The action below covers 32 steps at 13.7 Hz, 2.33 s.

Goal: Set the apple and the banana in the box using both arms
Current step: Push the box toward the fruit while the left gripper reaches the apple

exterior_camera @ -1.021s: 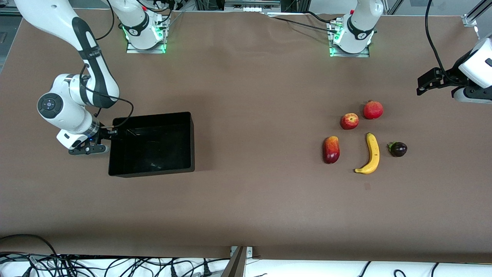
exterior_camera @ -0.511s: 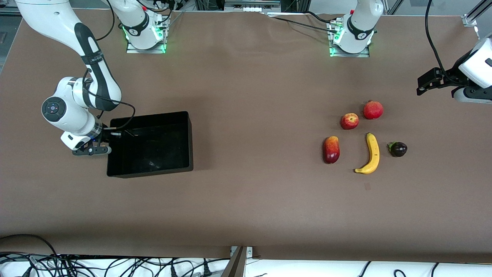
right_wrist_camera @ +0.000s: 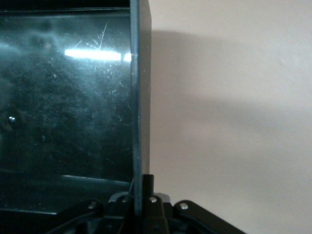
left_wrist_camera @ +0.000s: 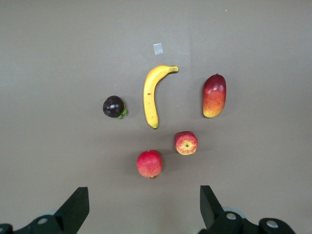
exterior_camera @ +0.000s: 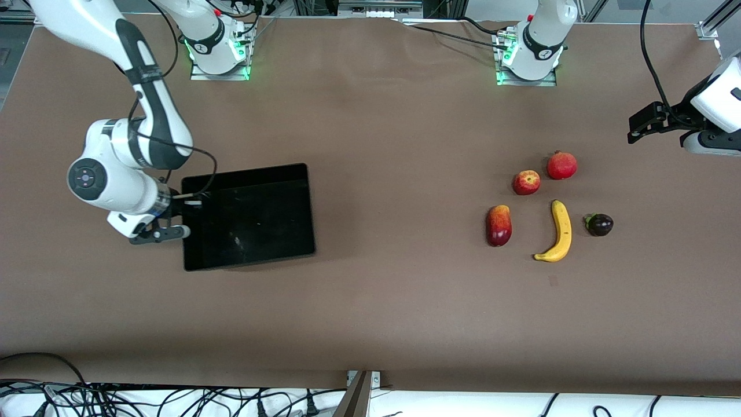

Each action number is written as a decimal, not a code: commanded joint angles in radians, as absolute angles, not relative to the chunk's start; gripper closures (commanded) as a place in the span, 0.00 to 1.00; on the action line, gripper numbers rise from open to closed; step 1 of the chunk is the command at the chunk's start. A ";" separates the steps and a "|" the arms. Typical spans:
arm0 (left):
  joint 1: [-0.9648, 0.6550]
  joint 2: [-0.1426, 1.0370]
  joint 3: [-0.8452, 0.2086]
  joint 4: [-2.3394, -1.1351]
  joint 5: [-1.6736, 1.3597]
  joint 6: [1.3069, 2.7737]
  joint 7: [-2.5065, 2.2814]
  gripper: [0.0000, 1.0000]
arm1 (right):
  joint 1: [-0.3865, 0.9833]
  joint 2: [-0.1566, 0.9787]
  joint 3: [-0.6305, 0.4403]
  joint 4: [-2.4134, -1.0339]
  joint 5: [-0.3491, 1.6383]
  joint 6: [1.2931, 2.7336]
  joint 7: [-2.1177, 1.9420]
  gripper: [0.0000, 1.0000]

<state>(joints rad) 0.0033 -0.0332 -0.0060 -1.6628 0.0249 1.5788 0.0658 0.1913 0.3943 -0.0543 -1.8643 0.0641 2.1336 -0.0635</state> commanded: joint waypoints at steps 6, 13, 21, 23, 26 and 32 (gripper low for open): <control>0.006 -0.028 -0.006 -1.640 0.017 1.559 0.084 0.00 | 0.559 0.448 -0.048 -1.732 0.084 2.124 0.513 1.00; 0.006 -0.023 -0.006 -1.644 0.015 1.537 0.077 0.00 | 0.784 0.638 -0.048 -1.560 0.083 2.256 0.819 1.00; -0.005 0.107 -0.035 -1.646 0.035 1.485 0.072 0.00 | 0.827 0.767 -0.048 -1.471 0.083 2.342 0.790 0.82; -0.005 0.178 -0.038 -1.649 0.023 1.497 0.046 0.00 | 0.828 0.759 -0.048 -1.471 0.081 2.342 0.784 0.00; -0.009 0.241 -0.076 -1.690 0.026 1.601 -0.050 0.00 | 0.819 0.698 -0.058 -1.470 0.081 2.309 0.753 0.00; -0.002 0.164 -0.132 -2.112 0.037 2.031 -0.067 0.00 | 0.778 0.418 -0.204 -1.470 0.089 1.947 0.637 0.00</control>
<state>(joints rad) -0.0091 0.2452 -0.1076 -1.9658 0.0257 1.9349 -0.0544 0.7989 0.5288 -0.1607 -1.4366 0.0694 2.0703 0.7244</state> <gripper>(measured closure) 0.000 0.000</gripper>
